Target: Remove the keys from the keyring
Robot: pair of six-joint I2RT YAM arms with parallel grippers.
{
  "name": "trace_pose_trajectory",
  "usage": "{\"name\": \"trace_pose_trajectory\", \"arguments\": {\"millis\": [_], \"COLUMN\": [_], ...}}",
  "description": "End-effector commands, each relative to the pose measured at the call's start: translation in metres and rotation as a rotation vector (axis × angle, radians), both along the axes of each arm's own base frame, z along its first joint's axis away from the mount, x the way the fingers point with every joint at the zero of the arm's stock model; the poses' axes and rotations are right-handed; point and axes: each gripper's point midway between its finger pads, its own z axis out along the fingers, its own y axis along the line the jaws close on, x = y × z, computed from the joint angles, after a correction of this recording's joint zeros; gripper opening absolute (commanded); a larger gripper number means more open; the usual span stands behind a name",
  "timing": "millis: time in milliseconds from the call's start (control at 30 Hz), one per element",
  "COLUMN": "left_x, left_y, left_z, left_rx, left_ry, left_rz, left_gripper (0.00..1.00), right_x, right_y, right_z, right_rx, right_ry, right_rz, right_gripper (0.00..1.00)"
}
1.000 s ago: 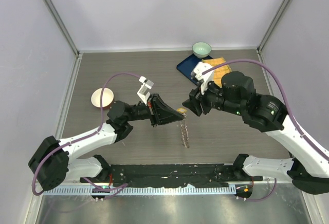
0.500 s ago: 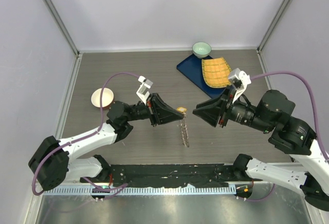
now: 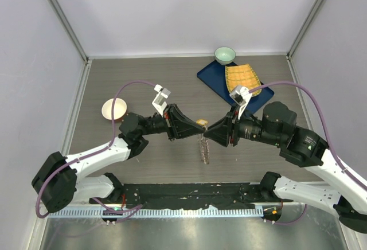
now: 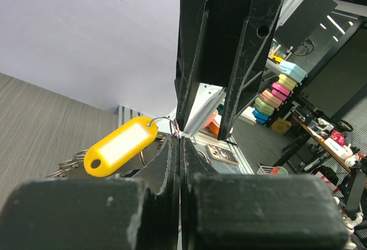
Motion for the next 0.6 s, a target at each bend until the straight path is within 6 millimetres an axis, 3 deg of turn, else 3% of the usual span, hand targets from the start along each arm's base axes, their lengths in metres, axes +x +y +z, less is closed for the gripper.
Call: {"name": "trace_pose_trajectory", "arguments": {"millis": [0, 233, 567], "left_x": [-0.0075, -0.0081, -0.0115], "left_y": [0.008, 0.0086, 0.0093], "left_z": [0.0334, 0.0335, 0.0359], "left_rx": [-0.092, -0.092, -0.095], "left_ry": [-0.09, -0.096, -0.104], "left_rz": [0.008, 0.009, -0.005], "left_gripper": [0.0, 0.0, 0.0], "right_x": [0.0098, 0.0165, 0.0135], "right_y": [-0.0061, -0.0101, -0.0103], "right_z": [0.0215, 0.0198, 0.0215], "right_rx": [0.056, 0.026, 0.019], "right_ry": [-0.083, -0.094, -0.107], "right_rz": [-0.053, -0.079, -0.048], "right_gripper": [0.39, 0.42, 0.33]}}
